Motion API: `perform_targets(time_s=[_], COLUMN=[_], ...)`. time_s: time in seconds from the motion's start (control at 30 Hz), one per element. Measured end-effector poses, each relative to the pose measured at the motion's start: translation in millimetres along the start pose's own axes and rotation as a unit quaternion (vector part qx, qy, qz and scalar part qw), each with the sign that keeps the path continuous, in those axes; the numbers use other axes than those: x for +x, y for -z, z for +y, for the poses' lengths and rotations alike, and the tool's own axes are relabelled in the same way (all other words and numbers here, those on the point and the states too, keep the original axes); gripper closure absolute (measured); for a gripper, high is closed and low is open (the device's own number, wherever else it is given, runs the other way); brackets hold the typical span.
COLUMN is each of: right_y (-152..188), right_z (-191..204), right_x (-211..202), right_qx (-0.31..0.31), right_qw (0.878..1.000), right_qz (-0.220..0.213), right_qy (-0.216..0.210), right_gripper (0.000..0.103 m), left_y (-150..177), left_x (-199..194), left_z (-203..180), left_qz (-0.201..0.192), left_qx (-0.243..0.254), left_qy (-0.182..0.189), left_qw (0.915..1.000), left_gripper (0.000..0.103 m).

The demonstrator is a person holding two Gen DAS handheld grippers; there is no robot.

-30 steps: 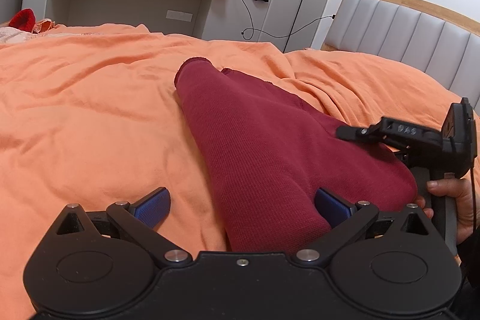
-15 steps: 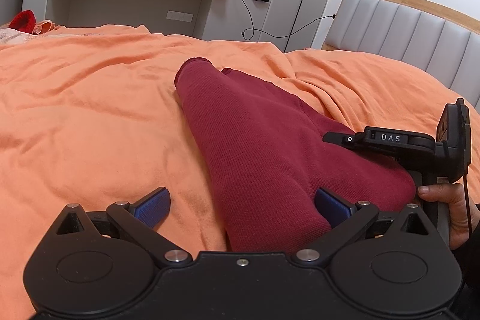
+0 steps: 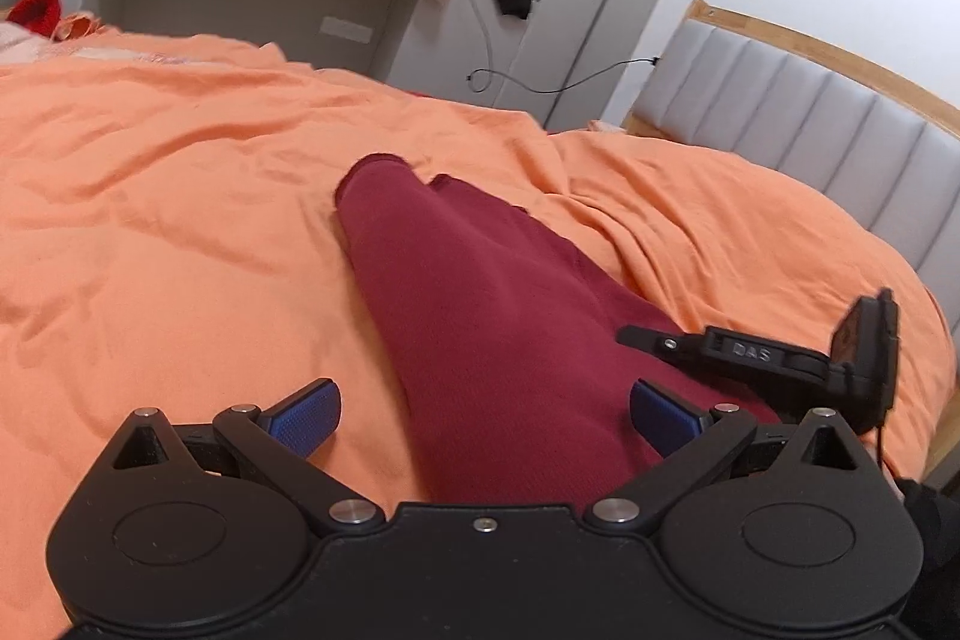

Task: Fold small clothes

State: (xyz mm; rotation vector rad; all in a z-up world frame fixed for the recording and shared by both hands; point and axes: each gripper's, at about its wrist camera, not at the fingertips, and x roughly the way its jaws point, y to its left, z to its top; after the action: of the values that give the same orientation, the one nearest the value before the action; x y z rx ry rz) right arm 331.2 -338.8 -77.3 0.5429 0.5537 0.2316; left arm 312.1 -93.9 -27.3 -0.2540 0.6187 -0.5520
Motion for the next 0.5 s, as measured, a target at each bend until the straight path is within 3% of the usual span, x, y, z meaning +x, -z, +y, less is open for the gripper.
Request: perform_targets(time_s=[0.17, 0.5], right_y=[0.4, 0.6], right_z=[-0.2, -0.5], right_x=[0.7, 0.5], right_qx=[0.0, 0.0], right_qw=[1.0, 1.0], right_qz=[0.0, 0.0], right_qy=[0.0, 0.0], right_gripper=[0.047, 0.045], left_y=[-0.8, 6.0], left_x=[13.2, 14.2], left_z=[15.6, 14.6], left_qz=[0.019, 0.014], left_qx=[-0.048, -0.035], left_qy=[-0.016, -0.021], left_qw=[0.9985, 0.9991], left_gripper=[0.0, 0.0])
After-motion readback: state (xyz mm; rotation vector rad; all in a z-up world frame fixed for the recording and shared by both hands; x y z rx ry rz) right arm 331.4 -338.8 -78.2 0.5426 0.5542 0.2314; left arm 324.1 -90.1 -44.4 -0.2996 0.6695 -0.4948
